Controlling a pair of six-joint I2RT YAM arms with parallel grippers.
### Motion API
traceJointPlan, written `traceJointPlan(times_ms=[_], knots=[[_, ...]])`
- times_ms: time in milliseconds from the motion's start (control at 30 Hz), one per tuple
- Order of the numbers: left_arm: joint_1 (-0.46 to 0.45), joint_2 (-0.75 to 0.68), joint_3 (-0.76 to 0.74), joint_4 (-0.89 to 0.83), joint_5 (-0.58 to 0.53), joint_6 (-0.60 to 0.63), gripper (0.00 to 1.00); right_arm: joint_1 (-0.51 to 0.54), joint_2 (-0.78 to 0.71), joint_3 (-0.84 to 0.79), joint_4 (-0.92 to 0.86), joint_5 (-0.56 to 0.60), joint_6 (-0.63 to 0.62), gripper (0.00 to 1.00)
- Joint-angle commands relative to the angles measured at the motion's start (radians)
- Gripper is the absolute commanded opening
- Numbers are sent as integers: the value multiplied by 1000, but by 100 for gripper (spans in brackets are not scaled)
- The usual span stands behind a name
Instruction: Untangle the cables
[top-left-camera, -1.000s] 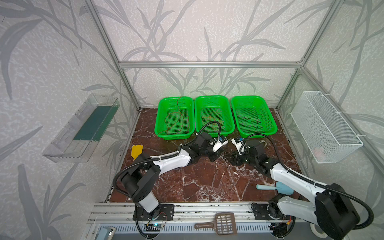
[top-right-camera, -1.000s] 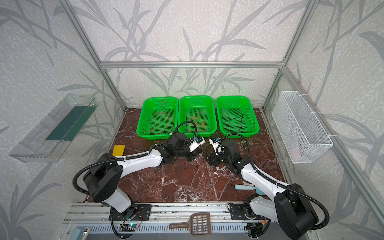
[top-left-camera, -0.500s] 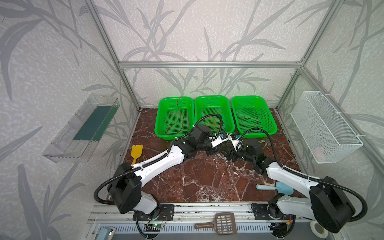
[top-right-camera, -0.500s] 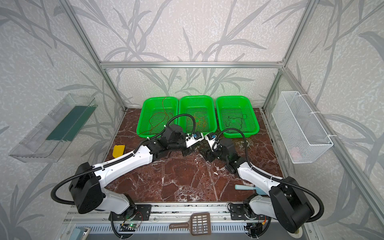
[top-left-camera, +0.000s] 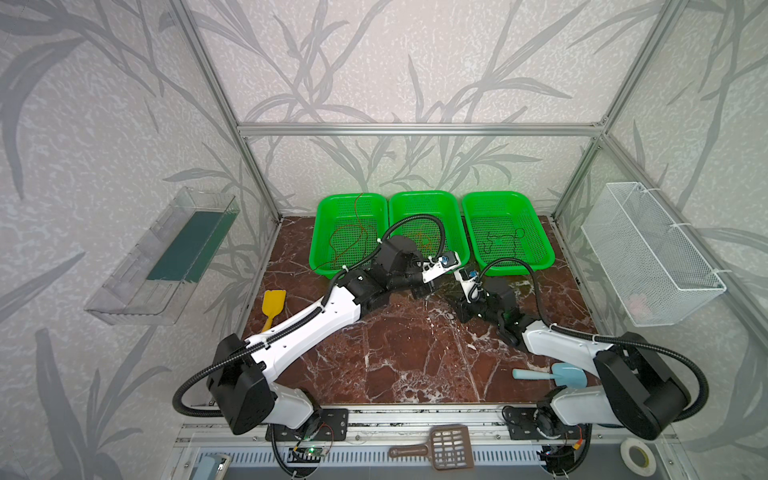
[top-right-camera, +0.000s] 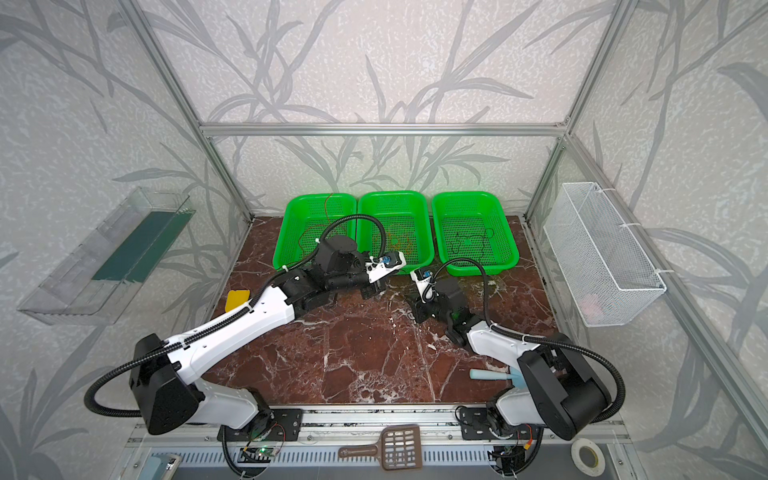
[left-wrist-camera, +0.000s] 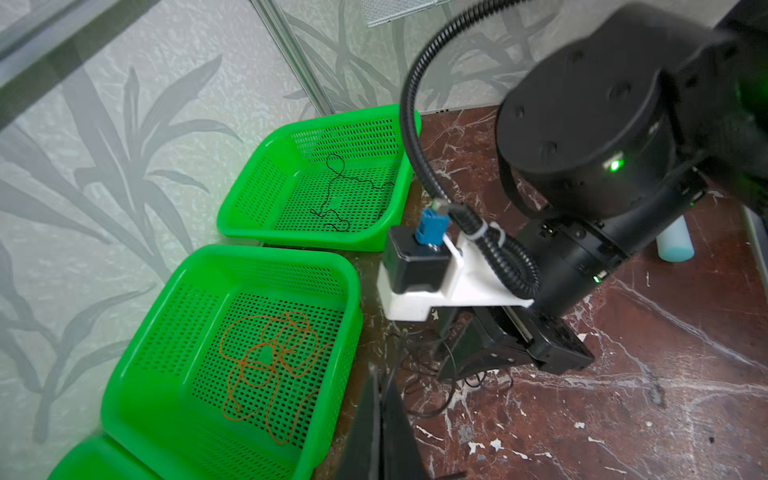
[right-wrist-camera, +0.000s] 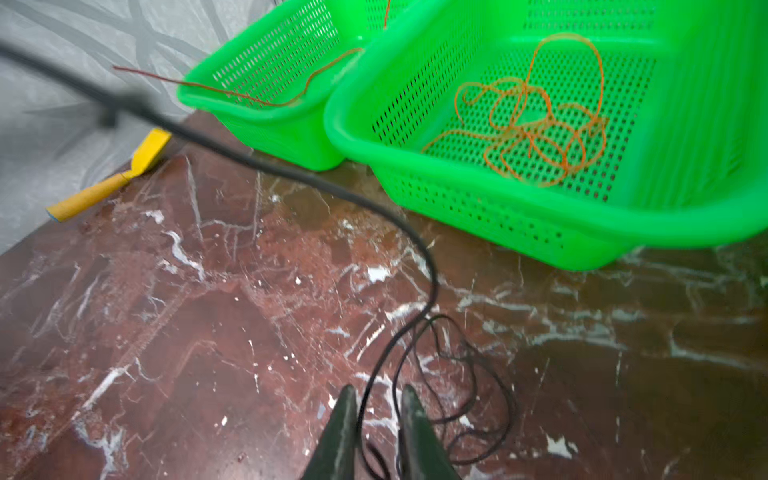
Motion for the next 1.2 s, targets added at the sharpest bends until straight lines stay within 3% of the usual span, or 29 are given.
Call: traceJointPlan(times_ms=[0,200,633,867,1033,1167], knots=[[25,-35,47,32,19,28,0,5,19,-18,15,73,52,13],[95,-63,78,89,73,-4,0,3,40,-42,-52,157,84,4],[173,-50,195,116,86,49,0,-2,61,-6,-213,249,114,2],[181,-8,326,99,176,46,0,-2,67,19,-194,145,93,14],[176,18,353,99,247,29,0,-1,49,29,-181,70,57,38],[175,24,346,104,255,28,0,-2,-38,38,-193,89,39,50]])
